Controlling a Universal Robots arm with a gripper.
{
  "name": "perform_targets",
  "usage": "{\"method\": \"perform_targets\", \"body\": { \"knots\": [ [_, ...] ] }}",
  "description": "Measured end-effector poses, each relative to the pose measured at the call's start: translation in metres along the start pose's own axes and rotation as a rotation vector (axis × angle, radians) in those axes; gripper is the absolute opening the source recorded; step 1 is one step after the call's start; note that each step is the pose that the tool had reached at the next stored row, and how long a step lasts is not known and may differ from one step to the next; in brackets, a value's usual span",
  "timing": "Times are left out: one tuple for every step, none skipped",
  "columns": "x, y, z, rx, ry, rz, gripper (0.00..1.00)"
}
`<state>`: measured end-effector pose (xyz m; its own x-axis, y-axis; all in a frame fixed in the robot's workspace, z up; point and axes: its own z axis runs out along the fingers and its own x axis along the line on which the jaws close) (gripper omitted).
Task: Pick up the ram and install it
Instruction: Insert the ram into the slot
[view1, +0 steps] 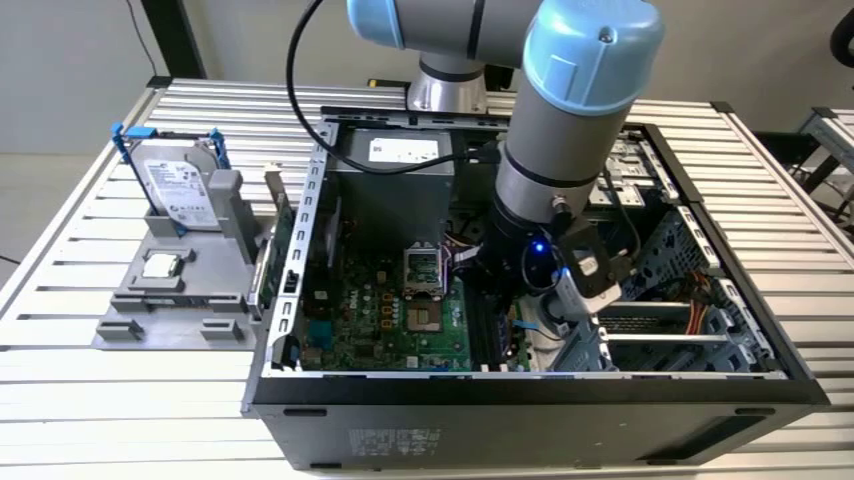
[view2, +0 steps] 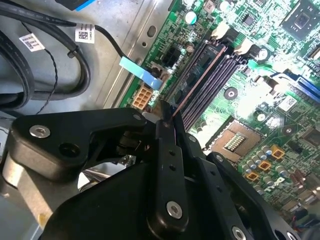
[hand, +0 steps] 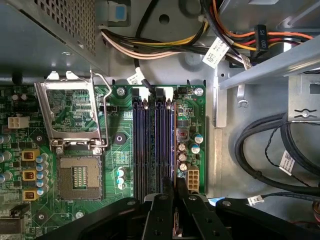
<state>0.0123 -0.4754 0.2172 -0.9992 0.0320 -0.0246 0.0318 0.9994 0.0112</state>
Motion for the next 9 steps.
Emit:
{"method": "perform_targets", "body": {
  "knots": [
    [0.0000,0.0000,0.0000,-0.0003,0.0001,0.000,0.00],
    [0.0000,0.0000,0.0000,-0.0003,0.0001,0.000,0.00],
    [0.0000,0.0000,0.0000,-0.0003,0.0002,0.000,0.00],
    [0.0002,-0.0002,-0.0002,0.0001,0.0003,0.000,0.00],
    [0.0004,-0.0002,-0.0003,0.0002,0.0003,0.000,0.00],
    [0.0006,-0.0003,-0.0003,0.0002,0.0003,-0.001,0.00],
    [0.0009,-0.0008,-0.0003,0.0001,0.0003,-0.002,0.00],
    [0.0011,-0.0012,-0.0003,0.0001,0.0003,-0.003,0.00],
    [0.0012,-0.0014,-0.0002,0.0000,0.0003,-0.004,0.00]
  ]
}}
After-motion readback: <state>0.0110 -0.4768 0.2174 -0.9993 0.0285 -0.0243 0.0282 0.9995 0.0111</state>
